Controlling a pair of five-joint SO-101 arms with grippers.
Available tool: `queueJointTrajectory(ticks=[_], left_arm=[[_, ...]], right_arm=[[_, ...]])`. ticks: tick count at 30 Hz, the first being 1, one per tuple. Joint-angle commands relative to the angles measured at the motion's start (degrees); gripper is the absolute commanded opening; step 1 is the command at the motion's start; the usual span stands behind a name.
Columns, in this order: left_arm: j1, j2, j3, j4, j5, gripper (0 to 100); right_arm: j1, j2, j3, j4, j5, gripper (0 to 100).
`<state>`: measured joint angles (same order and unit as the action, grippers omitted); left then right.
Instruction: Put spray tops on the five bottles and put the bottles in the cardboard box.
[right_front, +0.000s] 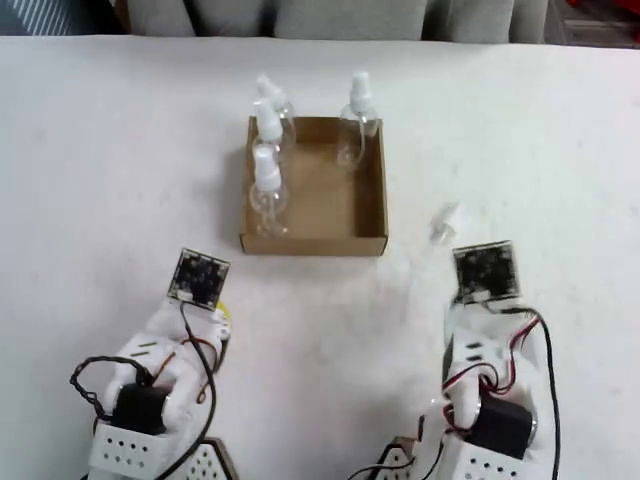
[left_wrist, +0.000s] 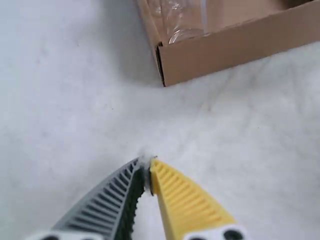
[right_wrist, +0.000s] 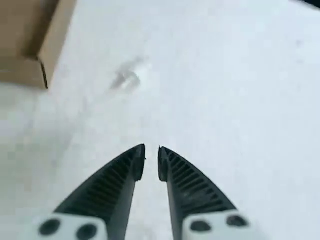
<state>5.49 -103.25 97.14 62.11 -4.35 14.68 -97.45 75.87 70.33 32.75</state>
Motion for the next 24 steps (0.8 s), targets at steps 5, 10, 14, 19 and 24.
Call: queueJointTrajectory(ticks=[5,10,14,19,24], left_arm=[[-0.7,0.0,-0.1,-2.1,-0.4,2],[-0.7,0.0,-0.1,-2.1,-0.4,2],[-0.7,0.0,-0.1,-2.1,-0.4,2],[-0.7,0.0,-0.1,-2.1,-0.4,2],[-0.7,0.0,-0.1,-2.1,-0.4,2]], right_arm=[[10.1,9.2,-4.7,17.5,22.4,1.7],[13.7,24.7,-14.5,25.8,29.6,1.7],[16.3,40.5,-22.0,27.6,33.9,1.7],[20.4,56.4,-26.3,29.6,48.4,1.5],[33.5,57.5,-26.3,29.4,64.5,1.6]])
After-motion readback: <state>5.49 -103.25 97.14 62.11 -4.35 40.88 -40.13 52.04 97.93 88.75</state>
